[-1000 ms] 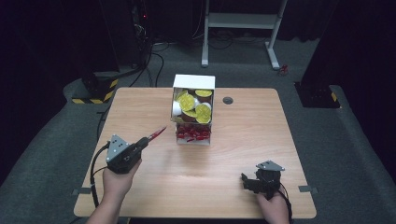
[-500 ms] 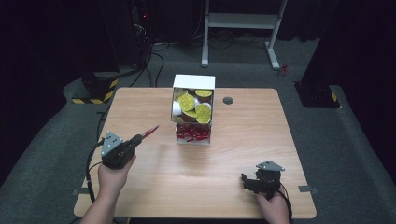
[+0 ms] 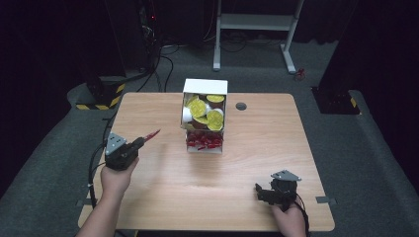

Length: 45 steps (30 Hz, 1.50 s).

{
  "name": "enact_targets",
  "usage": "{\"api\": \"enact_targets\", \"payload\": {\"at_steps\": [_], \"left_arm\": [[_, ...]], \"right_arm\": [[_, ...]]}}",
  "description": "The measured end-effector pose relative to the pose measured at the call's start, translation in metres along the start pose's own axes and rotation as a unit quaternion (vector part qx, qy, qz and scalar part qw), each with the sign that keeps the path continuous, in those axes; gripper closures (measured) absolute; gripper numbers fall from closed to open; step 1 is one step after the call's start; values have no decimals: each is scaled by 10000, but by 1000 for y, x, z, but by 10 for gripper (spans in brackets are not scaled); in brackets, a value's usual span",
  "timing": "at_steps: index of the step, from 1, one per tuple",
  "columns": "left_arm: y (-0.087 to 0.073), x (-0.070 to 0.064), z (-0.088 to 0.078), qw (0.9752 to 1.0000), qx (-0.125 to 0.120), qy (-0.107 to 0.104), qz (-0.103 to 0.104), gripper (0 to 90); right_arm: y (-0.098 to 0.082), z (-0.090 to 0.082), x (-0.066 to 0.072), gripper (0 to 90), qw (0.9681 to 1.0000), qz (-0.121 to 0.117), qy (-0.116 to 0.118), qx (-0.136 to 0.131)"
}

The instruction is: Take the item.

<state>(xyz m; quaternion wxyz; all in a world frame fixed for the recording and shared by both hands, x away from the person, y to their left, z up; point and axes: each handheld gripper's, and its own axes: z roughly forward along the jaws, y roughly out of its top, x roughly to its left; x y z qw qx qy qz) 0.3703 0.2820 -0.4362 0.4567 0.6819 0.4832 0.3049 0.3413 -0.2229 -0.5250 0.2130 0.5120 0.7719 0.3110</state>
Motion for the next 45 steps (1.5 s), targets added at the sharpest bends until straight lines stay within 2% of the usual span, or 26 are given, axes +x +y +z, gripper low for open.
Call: {"api": "enact_targets", "payload": {"at_steps": [10,26,34,36,45], "left_arm": [[3,6,18,9998,137,84,126,873],[11,6,43,9991,250,162,302,873],[5,4,53,9976,487,222,449,873],[1,4,56,9978,511,184,379,873],[-13,0,62,9973,649,-18,356,870]], "right_arm": [[0,0,0,83,10000,1,1,1],[0,0,0,83,10000,1,2,1],[0,0,0,83,10000,17,3,6],[0,0,0,83,10000,22,7,9],[0,0,0,83,10000,21,4,9]]}}
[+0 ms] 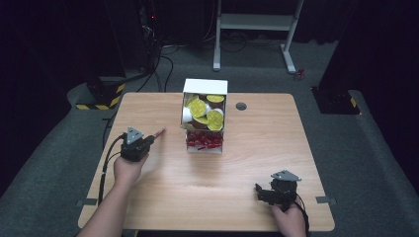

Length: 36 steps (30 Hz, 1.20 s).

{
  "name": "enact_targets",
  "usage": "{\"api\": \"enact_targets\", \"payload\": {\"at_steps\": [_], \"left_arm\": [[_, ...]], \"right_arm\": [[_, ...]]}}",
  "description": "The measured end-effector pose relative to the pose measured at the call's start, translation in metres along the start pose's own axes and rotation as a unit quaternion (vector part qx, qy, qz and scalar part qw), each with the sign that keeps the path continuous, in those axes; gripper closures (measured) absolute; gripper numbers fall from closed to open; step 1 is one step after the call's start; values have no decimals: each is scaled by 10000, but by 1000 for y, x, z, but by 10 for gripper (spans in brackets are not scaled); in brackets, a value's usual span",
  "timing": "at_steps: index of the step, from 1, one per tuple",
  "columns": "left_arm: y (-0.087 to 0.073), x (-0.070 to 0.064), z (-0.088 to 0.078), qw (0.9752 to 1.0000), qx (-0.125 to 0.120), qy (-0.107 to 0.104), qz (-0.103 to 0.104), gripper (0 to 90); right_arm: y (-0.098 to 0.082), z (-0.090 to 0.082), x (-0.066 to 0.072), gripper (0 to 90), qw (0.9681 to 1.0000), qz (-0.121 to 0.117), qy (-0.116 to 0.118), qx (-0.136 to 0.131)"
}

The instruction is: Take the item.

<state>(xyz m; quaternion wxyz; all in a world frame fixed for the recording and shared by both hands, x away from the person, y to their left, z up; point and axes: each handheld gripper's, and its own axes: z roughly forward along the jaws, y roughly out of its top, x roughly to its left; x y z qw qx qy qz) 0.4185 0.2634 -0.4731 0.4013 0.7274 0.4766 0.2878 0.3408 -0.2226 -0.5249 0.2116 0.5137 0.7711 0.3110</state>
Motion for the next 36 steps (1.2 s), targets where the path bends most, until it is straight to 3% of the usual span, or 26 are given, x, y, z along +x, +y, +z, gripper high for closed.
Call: {"api": "enact_targets", "payload": {"at_steps": [12,15,36], "left_arm": [[-12,-17,15,9987,282,-425,-43,863],[-14,-22,18,9981,374,-490,27,862],[-25,-38,36,9964,591,-597,80,839]], "right_arm": [[0,0,0,83,10000,-2,1,2],[0,0,0,84,10000,14,3,2],[0,0,0,83,10000,13,5,3]]}}
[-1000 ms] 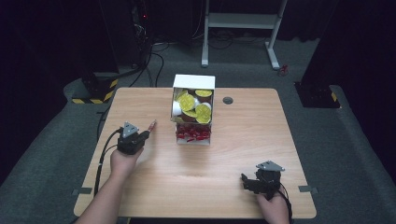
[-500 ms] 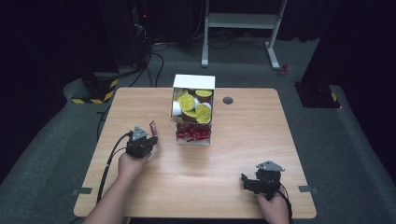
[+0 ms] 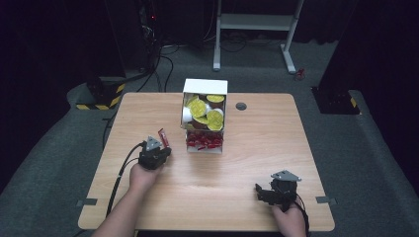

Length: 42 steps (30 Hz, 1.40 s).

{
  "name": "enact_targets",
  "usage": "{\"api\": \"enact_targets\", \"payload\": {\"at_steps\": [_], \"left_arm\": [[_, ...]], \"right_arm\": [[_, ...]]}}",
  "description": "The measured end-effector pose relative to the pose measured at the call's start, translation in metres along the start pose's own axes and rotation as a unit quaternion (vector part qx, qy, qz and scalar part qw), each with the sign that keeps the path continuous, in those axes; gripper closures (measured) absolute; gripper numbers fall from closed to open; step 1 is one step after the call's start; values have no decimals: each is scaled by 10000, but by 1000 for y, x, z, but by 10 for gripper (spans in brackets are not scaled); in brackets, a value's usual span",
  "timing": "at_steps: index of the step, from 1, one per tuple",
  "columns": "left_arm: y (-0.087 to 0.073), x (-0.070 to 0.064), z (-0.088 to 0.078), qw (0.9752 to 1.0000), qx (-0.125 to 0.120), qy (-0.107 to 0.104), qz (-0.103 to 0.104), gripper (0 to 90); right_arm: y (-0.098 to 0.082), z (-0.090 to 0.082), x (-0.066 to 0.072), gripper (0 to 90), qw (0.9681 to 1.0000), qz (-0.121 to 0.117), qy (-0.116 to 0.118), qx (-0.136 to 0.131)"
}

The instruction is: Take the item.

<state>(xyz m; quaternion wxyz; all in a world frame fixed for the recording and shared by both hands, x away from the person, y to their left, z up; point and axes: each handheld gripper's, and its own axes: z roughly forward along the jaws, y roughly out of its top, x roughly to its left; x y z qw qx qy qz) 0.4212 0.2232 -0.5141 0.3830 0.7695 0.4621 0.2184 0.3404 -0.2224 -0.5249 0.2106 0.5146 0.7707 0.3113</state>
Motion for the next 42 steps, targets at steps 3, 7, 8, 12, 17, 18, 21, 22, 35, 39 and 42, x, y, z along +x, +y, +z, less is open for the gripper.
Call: {"api": "enact_targets", "payload": {"at_steps": [3,7,8,12,17,18,21,22,35,39,42], "left_arm": [[-2,-3,2,9998,-59,14,-176,829],[-4,-4,2,9995,-125,72,-266,815],[-5,-4,2,9996,-92,69,-256,812],[-4,0,-4,9998,148,139,28,791],[-3,6,-8,9995,141,278,-50,756],[-3,9,-9,9993,178,332,-31,752],[-5,14,-10,9990,209,386,-104,728],[-5,16,-11,9988,216,422,-108,721],[-8,23,-18,9984,136,449,-308,572],[-10,24,-27,9984,32,375,-429,529],[-12,23,-34,9984,67,335,-442,474]], "right_arm": [[0,0,0,84,10000,15,2,4],[0,0,0,84,10000,11,-1,4],[0,0,0,84,10000,15,2,5],[0,0,0,83,10000,22,4,8],[0,0,0,84,10000,13,-2,5],[0,0,0,84,10000,19,1,9],[0,0,0,84,10000,21,5,9],[0,0,0,84,10000,14,3,4],[0,0,0,83,10000,19,4,9],[0,0,1,83,10000,18,0,8],[0,0,1,83,10000,18,1,8]]}}
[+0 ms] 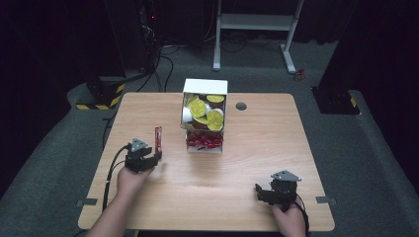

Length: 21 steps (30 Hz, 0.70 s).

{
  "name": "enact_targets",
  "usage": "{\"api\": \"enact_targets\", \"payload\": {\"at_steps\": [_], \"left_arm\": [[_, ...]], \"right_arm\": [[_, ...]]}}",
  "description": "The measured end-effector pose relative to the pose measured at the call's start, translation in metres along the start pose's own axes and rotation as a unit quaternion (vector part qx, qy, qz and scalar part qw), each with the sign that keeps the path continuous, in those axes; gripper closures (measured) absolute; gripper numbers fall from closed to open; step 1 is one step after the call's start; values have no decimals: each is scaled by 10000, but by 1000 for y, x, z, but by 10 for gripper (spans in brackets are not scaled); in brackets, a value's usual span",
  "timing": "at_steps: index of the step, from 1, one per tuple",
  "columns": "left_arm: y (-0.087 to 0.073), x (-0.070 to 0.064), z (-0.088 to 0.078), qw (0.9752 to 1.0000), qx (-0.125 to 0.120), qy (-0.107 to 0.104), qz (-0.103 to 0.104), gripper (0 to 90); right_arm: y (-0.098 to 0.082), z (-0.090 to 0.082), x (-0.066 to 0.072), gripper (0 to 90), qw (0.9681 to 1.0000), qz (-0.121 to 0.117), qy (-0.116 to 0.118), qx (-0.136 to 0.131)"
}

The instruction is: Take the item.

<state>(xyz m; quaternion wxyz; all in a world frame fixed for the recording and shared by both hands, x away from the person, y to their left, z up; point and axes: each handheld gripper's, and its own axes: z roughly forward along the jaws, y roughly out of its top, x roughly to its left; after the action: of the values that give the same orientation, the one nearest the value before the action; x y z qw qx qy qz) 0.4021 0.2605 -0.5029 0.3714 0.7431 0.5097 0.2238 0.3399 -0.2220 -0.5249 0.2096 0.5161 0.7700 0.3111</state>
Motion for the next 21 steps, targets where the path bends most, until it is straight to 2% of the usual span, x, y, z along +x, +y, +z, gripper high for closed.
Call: {"api": "enact_targets", "payload": {"at_steps": [5,14,21], "left_arm": [[-8,2,-19,9998,-119,-108,-82,418],[-25,1,-52,9997,-157,-210,-31,351],[-48,0,-63,9996,-114,-253,39,324]], "right_arm": [[0,0,0,83,10000,-19,6,-7],[0,0,0,84,10000,-45,5,-10],[0,0,0,84,10000,-58,-4,-5]]}}
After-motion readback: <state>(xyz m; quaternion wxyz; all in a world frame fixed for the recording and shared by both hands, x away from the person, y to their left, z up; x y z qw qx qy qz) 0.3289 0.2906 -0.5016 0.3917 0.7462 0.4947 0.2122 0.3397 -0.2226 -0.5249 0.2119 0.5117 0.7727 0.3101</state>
